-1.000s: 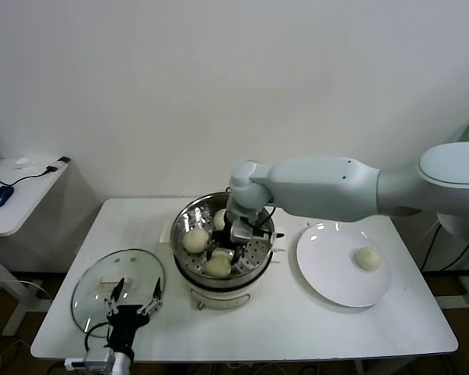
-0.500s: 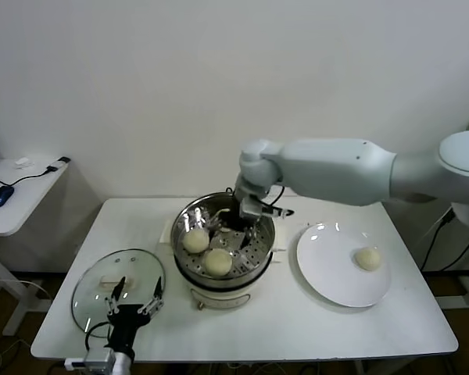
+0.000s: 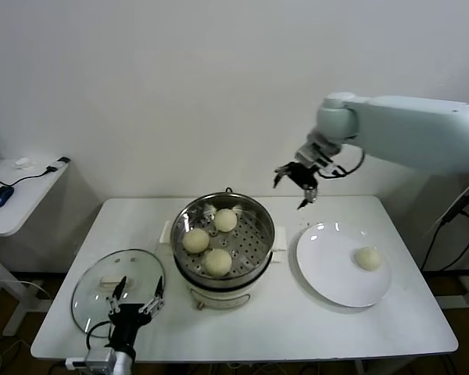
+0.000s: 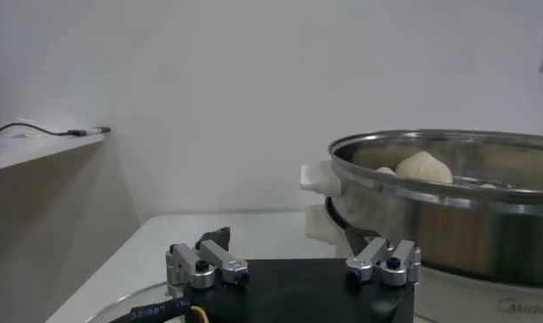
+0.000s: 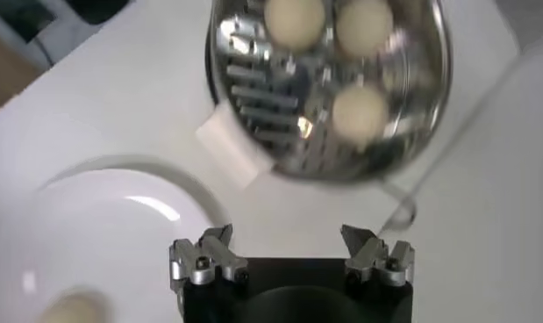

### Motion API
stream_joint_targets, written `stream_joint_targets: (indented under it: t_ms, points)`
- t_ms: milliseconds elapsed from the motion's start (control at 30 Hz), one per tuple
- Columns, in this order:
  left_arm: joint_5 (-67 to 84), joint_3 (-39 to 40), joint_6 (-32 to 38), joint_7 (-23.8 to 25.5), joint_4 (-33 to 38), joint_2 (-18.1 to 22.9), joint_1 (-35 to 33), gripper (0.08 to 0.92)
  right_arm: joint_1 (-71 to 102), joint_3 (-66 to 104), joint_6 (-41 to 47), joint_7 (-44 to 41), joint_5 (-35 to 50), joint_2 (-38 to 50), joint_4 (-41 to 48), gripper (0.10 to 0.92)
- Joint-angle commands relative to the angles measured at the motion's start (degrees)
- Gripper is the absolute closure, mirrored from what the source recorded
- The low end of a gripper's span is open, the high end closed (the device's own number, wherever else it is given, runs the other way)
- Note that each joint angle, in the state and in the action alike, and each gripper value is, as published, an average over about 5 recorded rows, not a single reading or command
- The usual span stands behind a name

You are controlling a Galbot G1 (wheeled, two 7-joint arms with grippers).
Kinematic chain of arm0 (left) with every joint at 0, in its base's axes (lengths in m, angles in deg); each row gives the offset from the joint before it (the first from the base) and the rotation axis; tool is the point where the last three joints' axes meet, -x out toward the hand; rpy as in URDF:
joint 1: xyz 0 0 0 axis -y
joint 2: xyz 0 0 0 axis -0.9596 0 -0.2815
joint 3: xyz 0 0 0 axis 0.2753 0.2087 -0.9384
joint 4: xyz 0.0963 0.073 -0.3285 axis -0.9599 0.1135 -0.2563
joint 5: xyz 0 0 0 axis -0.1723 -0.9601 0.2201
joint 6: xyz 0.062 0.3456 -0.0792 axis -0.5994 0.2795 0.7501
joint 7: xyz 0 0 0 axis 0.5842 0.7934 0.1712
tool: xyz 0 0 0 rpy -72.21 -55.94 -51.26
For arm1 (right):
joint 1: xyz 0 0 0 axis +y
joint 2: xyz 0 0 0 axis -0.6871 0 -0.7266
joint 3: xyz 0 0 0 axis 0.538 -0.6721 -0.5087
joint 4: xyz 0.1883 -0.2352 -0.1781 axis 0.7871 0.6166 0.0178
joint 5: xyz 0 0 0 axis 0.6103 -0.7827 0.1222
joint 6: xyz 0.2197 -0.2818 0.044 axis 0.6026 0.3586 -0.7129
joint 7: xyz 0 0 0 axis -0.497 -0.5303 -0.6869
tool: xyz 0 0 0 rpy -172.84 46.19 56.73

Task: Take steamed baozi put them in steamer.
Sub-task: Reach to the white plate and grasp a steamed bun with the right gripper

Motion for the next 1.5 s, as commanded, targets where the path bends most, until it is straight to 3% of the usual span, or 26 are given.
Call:
stream_joint_targets:
  t_ms: [33, 467, 1167, 1500]
  points:
    - [0.0, -0.4, -0.09, 0.07, -0.4, -0.03, -0.18, 0.177, 4.73, -2.37, 13.62, -0.54, -1.02, 14.88, 0.06, 0.203]
    - [-0.57, -0.61, 0.17, 0.12, -0.58, 0.34, -1.36, 0.177, 27.82, 14.96, 11.34, -1.63, -12.19, 16.18, 13.38, 0.202]
    - [-1.5, -0.47, 1.06, 0.11, -1.05, 0.49, -2.16, 0.177, 41.28, 30.8, 12.06, 1.28, -20.04, 8.89, 22.46, 0.204]
    - [-1.66, -0.01, 1.09, 0.08, -1.12, 0.61, -2.06, 0.177, 41.64, 31.33, 12.74, 1.17, -20.18, 8.42, 22.16, 0.356]
